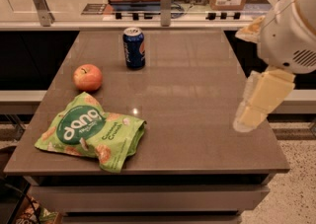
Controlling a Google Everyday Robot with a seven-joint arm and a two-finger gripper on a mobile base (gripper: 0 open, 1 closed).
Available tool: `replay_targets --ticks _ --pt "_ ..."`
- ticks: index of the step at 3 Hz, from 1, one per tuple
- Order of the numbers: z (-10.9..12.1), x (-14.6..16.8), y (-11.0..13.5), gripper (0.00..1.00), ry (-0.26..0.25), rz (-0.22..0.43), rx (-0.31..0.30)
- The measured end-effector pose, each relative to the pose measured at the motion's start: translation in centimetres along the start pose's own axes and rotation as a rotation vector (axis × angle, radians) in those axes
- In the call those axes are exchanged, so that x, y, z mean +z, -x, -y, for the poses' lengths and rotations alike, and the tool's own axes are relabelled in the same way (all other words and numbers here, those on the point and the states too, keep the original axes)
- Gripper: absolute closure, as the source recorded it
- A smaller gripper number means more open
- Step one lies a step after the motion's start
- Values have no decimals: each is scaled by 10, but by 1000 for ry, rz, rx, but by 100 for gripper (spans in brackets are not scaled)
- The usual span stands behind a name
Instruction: Pick green rice chip bag
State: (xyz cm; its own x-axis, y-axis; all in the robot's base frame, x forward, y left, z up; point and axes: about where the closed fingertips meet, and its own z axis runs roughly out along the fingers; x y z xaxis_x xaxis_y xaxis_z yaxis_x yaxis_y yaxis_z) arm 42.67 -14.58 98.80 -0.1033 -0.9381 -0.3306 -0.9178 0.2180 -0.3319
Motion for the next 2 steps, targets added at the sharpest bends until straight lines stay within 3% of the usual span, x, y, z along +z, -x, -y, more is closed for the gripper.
replay_targets --ticks 2 --pt "-44 64 85 0 126 238 -116"
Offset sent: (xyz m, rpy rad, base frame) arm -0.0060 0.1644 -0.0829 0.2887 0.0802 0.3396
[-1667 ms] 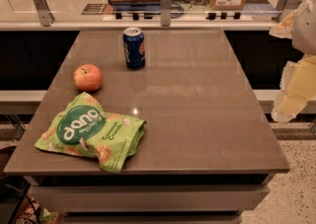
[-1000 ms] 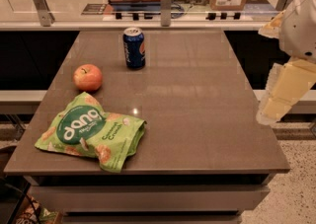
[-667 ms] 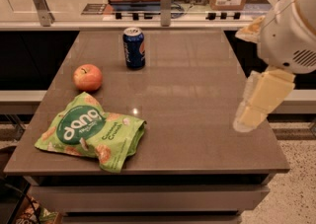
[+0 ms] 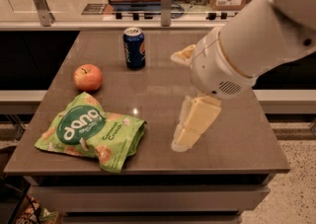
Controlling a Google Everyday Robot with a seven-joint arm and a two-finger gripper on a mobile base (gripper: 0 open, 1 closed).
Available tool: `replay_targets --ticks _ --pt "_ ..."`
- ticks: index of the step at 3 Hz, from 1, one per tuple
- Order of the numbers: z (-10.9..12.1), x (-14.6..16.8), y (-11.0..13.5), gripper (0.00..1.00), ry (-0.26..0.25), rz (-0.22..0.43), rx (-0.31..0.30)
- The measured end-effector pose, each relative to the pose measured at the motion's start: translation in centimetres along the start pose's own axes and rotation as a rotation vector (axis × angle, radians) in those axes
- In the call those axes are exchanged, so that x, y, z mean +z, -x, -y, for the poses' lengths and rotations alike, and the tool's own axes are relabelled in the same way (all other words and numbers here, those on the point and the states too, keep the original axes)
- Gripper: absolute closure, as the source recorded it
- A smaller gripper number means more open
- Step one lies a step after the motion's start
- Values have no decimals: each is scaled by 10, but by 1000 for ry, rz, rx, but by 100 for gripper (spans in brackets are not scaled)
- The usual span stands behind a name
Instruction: Pick green rice chip bag
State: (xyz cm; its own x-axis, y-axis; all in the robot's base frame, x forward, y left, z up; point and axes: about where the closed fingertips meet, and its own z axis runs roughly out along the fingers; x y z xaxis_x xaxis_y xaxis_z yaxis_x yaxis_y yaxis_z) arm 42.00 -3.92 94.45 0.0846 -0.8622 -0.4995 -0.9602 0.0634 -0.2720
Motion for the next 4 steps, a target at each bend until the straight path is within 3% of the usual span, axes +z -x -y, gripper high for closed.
replay_targets --ticks 2,4 --pt "-15 92 35 0 63 93 -46" --pt "-27 142 51 0 155 172 -60"
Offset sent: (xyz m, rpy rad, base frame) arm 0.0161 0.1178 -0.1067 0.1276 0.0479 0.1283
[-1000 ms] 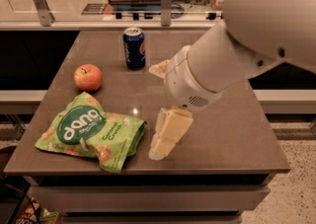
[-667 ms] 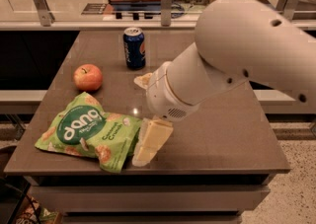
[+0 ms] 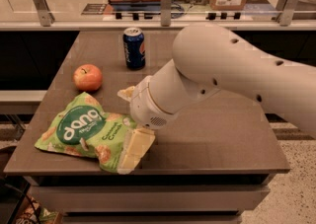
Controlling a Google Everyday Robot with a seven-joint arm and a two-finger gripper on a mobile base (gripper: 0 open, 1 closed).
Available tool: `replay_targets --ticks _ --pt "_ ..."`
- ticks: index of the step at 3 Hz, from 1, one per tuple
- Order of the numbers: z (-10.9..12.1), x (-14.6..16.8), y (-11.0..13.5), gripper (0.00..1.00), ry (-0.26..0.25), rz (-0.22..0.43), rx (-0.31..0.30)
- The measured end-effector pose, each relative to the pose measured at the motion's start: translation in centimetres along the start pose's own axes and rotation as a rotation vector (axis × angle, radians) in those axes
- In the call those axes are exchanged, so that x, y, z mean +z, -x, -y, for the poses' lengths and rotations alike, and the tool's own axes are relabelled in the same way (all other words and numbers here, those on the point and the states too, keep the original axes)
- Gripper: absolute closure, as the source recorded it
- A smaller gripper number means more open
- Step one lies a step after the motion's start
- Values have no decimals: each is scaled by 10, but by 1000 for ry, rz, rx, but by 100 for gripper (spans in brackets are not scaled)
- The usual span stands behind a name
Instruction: Pick green rice chip bag
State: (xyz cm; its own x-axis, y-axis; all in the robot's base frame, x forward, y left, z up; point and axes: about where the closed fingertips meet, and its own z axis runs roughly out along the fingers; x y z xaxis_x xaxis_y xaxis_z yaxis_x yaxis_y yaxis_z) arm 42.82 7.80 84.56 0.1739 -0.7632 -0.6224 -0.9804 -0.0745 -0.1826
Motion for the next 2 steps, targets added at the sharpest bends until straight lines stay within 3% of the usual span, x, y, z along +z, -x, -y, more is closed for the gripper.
replay_targets --ticks 1,2 --pt "-7 13 7 0 53 17 -20" --pt "-12 25 12 16 102 6 -40"
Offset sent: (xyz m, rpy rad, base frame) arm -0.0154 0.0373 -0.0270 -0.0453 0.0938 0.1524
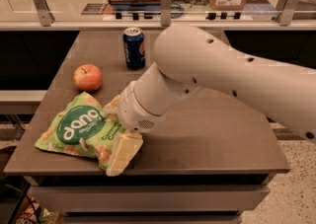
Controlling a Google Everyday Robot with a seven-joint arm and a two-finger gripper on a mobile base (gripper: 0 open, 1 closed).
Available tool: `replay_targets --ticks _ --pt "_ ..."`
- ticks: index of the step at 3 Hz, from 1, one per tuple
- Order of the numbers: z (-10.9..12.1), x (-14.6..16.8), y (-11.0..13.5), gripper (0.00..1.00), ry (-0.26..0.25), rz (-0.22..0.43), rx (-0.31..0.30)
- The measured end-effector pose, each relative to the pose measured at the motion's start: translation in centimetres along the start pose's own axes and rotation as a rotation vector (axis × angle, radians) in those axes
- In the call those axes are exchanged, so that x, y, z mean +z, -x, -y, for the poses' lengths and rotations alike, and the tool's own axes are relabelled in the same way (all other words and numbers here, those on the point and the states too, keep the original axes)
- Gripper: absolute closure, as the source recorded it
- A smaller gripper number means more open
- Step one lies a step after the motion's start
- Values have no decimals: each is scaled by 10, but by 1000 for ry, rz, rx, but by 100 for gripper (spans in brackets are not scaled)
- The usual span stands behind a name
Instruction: Pick green rice chip bag
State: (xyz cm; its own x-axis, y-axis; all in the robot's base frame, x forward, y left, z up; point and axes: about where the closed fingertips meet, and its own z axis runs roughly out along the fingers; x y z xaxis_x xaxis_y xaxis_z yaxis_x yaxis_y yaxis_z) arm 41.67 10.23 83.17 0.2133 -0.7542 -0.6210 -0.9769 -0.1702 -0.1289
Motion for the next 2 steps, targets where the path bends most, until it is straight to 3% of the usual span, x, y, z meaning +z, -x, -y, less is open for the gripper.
replay_targets --ticks 2 --pt "-2 -1 4 63 -3 -3 -8"
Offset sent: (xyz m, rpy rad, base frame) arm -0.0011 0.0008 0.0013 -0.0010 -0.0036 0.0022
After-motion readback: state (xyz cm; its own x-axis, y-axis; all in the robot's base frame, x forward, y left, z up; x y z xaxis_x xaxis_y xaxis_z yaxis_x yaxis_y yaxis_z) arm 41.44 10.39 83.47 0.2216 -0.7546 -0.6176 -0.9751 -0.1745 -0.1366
